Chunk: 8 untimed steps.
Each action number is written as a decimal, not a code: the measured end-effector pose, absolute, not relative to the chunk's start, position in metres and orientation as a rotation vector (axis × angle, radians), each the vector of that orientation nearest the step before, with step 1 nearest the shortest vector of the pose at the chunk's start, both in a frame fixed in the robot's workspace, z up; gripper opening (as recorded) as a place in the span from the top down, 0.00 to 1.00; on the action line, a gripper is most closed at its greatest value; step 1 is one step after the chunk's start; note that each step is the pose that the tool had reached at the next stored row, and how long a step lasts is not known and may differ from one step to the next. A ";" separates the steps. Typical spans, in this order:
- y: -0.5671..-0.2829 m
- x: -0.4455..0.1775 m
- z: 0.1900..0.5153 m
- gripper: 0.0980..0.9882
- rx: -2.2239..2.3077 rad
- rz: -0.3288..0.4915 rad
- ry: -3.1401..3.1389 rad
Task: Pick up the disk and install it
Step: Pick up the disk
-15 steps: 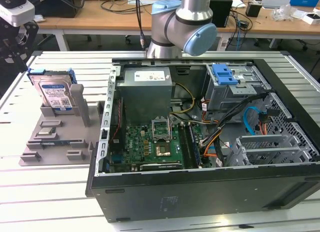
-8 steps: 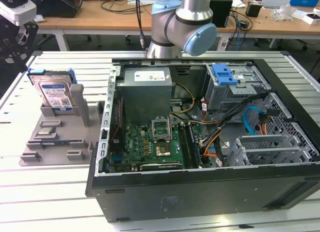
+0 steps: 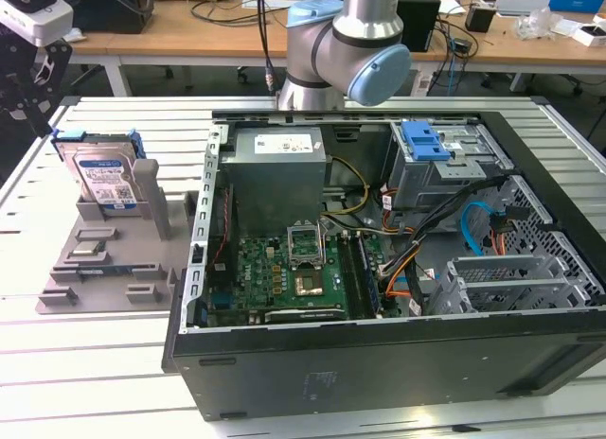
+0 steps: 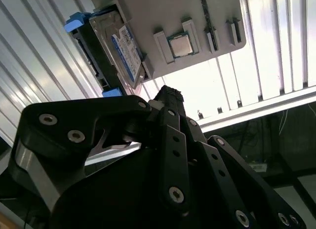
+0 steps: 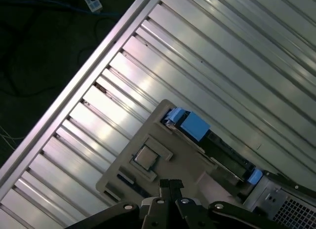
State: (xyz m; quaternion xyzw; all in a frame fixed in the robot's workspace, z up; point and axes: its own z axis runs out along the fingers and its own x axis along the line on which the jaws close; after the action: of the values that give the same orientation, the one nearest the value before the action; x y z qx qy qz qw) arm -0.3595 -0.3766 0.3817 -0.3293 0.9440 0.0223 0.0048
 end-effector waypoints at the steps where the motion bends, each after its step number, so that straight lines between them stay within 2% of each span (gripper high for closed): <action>1: -0.377 -0.360 0.382 0.99 -1.040 0.070 2.954; 8: -0.377 -0.360 0.382 0.99 -1.109 0.070 2.929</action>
State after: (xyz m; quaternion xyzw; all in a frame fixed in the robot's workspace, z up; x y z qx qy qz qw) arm -0.3595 -0.3765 0.3818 -0.3540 0.9350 0.0224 0.0042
